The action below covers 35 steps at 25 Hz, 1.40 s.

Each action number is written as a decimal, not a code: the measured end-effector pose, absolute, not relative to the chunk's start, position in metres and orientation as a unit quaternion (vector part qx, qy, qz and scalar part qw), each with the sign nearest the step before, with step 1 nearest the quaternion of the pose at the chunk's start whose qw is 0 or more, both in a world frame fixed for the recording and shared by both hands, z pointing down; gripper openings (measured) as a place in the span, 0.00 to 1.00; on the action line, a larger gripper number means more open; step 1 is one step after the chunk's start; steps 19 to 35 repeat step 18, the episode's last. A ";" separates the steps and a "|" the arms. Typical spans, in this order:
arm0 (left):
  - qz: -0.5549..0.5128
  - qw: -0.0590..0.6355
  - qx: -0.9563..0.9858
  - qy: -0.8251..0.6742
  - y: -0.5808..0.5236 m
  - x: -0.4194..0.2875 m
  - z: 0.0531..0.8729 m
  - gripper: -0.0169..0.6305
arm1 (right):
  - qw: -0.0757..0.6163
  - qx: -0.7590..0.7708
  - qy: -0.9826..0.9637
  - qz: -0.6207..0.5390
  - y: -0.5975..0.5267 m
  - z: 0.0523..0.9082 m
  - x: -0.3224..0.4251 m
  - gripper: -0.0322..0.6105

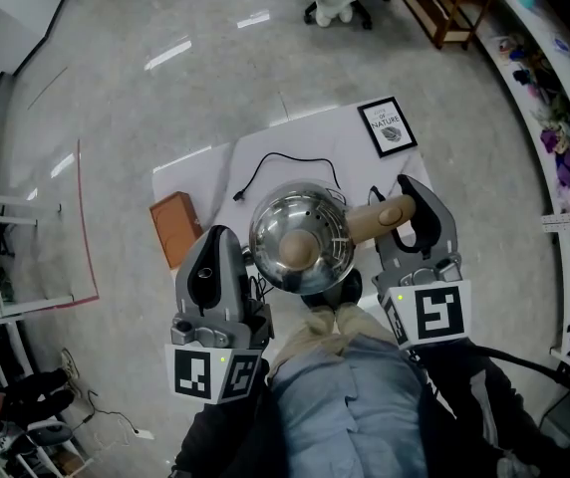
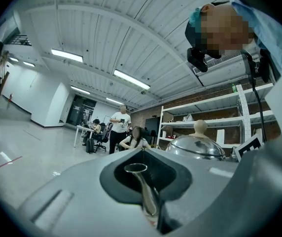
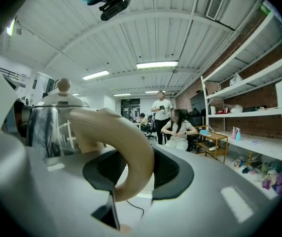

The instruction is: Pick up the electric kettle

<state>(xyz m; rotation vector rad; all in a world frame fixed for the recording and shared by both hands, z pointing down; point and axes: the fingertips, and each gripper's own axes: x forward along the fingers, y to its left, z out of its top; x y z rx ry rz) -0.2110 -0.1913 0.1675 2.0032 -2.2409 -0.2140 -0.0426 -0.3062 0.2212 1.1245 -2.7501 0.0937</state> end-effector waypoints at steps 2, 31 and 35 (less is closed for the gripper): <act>-0.072 0.065 0.664 -0.741 -0.191 -0.211 0.168 0.05 | 0.083 0.378 -0.922 0.031 -0.306 0.220 -0.043 0.32; -0.076 0.064 0.661 -0.744 -0.191 -0.209 0.165 0.04 | 0.080 0.376 -0.923 0.027 -0.309 0.214 -0.043 0.32; -0.076 0.064 0.661 -0.744 -0.191 -0.209 0.165 0.04 | 0.080 0.376 -0.923 0.027 -0.309 0.214 -0.043 0.32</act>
